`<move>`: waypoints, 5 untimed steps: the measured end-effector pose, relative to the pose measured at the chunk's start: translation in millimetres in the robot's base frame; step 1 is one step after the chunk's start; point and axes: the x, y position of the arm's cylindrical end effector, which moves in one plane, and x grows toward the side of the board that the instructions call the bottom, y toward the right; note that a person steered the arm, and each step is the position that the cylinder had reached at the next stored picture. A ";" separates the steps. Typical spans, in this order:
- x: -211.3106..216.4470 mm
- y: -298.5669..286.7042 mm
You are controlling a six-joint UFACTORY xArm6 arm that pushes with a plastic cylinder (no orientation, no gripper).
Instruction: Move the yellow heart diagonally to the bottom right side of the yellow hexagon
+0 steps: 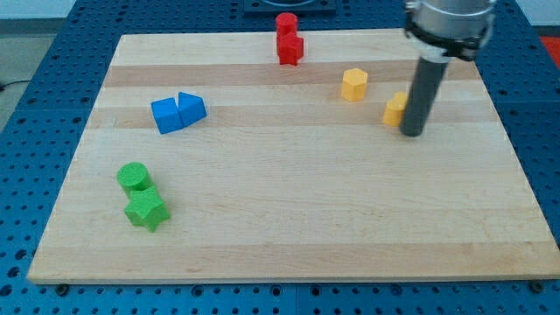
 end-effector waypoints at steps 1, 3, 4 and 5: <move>8.4 19.5; 10.6 -117.8; -22.2 -168.0; -65.7 -171.3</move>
